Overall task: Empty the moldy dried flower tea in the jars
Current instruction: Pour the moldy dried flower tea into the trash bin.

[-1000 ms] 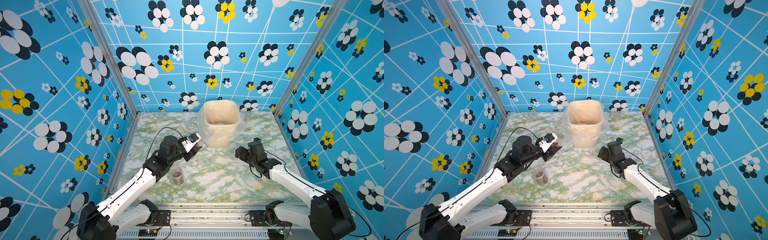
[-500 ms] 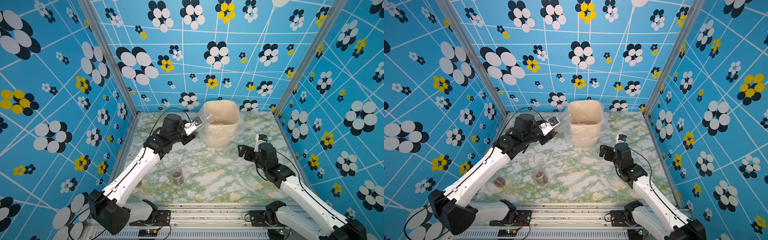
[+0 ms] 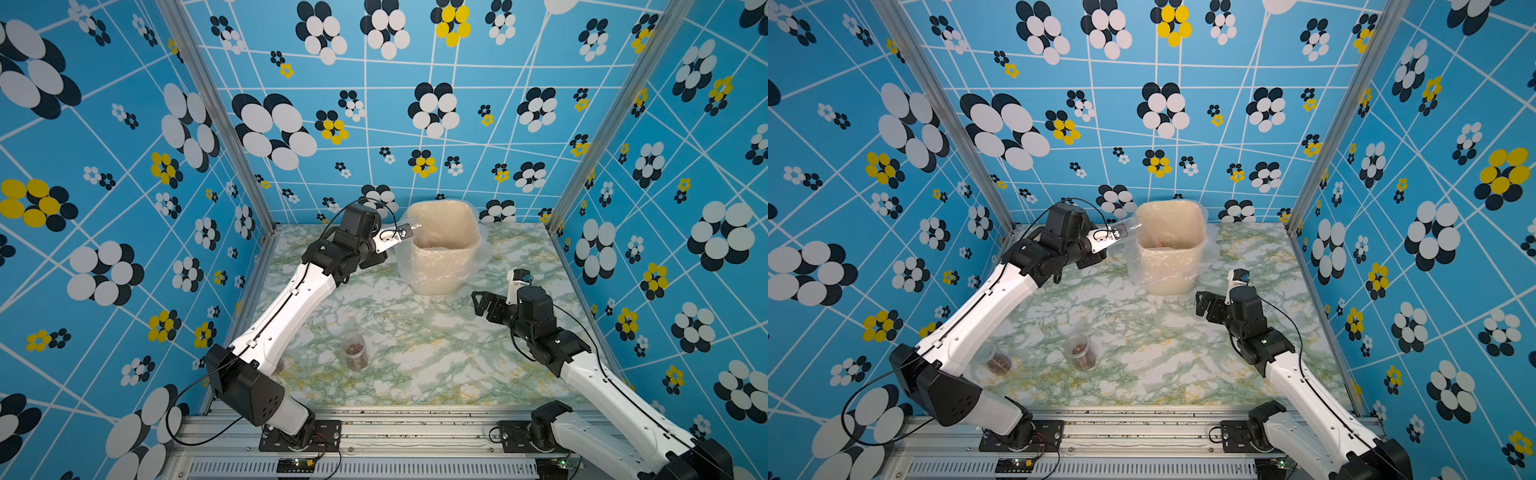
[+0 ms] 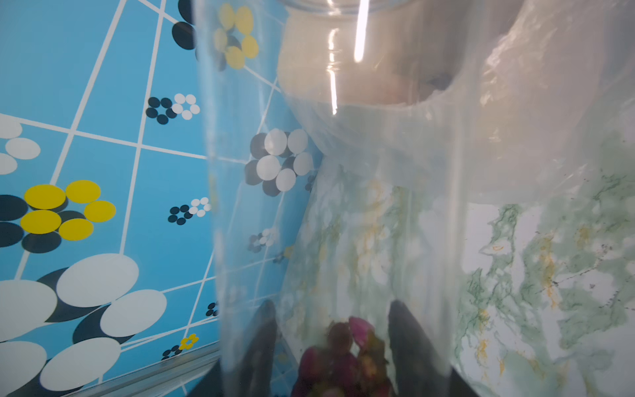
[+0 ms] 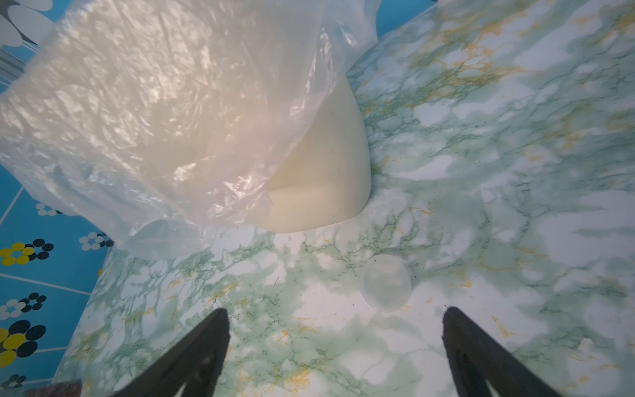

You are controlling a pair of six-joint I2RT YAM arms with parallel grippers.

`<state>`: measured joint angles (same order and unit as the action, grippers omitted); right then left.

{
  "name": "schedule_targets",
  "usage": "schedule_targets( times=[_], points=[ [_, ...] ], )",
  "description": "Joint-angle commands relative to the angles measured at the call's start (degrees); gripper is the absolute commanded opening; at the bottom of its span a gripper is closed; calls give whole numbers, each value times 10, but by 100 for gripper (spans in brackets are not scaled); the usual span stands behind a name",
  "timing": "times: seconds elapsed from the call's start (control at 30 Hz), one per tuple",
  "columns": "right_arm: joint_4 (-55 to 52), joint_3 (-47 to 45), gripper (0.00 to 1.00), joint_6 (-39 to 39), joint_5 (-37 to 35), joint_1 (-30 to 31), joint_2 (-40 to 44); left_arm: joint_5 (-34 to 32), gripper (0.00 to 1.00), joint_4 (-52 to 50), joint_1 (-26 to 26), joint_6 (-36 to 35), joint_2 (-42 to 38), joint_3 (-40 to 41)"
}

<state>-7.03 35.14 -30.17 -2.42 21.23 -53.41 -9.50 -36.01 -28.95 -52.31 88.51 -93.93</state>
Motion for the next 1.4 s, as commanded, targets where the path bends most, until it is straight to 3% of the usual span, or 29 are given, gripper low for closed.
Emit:
schedule_targets(
  times=[0.0, 0.53, 1.37],
  points=[
    [3, -1, 99, 9, 19, -2, -2, -56, 2, -17, -6, -61, 21, -37],
    [-9, 24, 99, 79, 179, -2, -22, -135, 0, 22, -17, -201, 69, -76],
    [-18, 27, 99, 88, 181, -2, 2, -177, 0, 98, -35, -376, 146, -131]
  ],
)
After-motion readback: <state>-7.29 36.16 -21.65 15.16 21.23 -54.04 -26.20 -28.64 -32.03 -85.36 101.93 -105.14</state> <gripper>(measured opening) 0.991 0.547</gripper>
